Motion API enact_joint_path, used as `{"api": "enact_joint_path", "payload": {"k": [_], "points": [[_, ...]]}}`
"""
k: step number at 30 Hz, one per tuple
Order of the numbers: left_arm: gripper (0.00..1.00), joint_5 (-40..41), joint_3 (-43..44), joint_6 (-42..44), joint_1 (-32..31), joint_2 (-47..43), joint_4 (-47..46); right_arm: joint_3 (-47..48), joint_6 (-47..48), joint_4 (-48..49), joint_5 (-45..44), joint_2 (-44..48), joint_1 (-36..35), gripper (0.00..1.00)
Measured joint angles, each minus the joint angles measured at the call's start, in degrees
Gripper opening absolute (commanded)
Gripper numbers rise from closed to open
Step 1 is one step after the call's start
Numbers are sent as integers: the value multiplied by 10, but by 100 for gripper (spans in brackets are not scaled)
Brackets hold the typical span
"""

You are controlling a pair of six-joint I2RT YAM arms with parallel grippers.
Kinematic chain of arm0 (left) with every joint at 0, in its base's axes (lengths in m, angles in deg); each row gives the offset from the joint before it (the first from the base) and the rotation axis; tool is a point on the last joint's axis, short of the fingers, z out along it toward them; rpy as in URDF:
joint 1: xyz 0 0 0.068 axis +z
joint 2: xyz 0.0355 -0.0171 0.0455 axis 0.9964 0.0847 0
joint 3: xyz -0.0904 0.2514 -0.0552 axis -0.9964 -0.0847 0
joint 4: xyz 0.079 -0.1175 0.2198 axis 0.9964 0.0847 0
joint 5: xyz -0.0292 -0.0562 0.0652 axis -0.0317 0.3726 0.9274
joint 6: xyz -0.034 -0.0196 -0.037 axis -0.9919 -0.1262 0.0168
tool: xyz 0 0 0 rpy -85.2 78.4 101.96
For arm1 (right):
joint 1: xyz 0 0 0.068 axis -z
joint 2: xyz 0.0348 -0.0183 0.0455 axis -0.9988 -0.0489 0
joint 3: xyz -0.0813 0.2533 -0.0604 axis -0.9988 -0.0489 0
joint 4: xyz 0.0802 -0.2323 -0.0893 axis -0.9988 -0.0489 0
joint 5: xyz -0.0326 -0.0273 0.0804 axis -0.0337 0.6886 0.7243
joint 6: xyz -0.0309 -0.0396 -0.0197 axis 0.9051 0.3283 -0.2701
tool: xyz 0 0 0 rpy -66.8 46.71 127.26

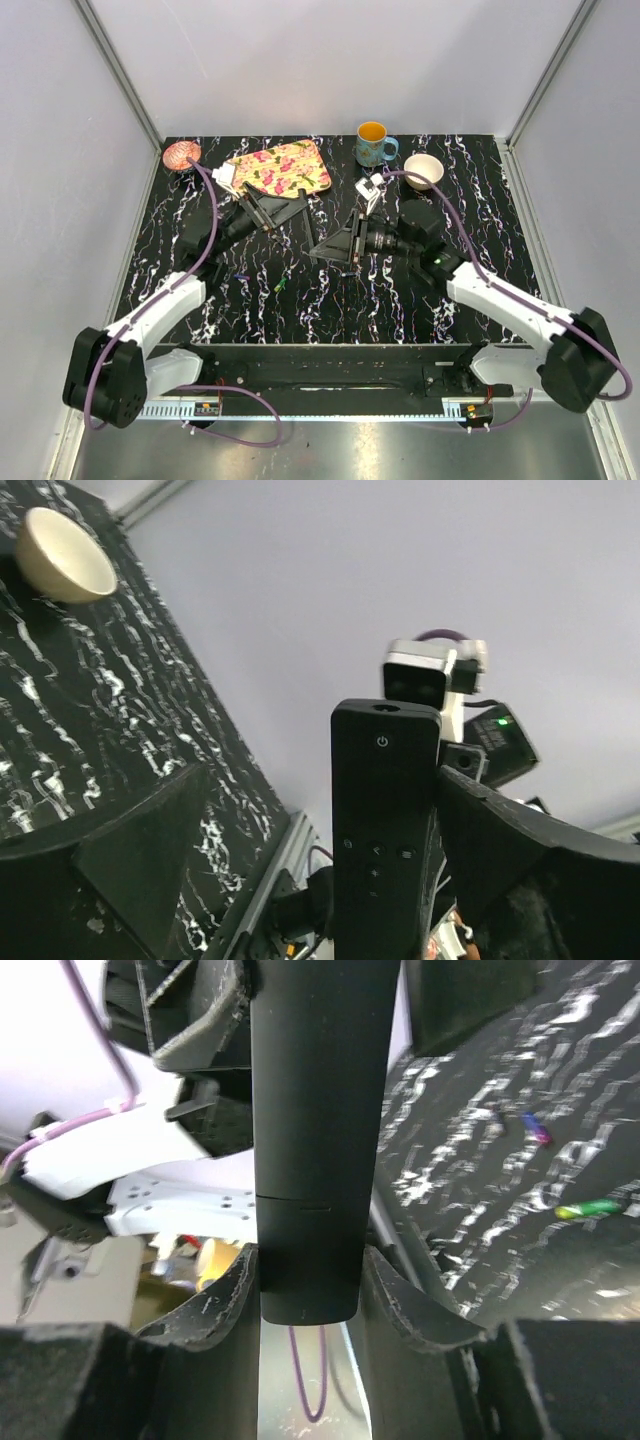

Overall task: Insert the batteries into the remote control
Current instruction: Adjust the remote control.

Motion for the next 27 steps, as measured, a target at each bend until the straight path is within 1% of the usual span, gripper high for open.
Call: {"api": "enact_joint_path", "payload": {"k": [3, 4, 6, 9, 12, 14, 16, 18, 22, 27], "points": [[99, 27, 24, 50, 3, -26, 103, 47, 74, -147, -52, 33, 0, 0], [99, 45, 39, 76, 3, -40, 151, 64, 101, -193, -76, 40, 0, 0], [99, 78, 66, 117, 1, -59, 224, 96, 145, -269, -123, 49, 0, 0], [99, 127, 97, 173, -14, -81, 313, 127, 196, -354, -202, 53, -3, 0], [99, 180, 117, 216, -61, -90, 376, 137, 229, -417, -268, 52, -10, 0], [98, 222, 130, 244, -109, -89, 417, 139, 242, -448, -303, 47, -21, 0], [97, 247, 141, 259, -146, -82, 440, 140, 249, -466, -328, 40, -34, 0], [95, 264, 150, 268, -165, -68, 450, 141, 256, -480, -349, 32, -50, 0], [93, 290, 153, 273, -186, -35, 455, 148, 261, -493, -376, 19, -74, 0], [88, 315, 162, 273, -206, 1, 476, 149, 261, -495, -387, 17, -83, 0]]}}
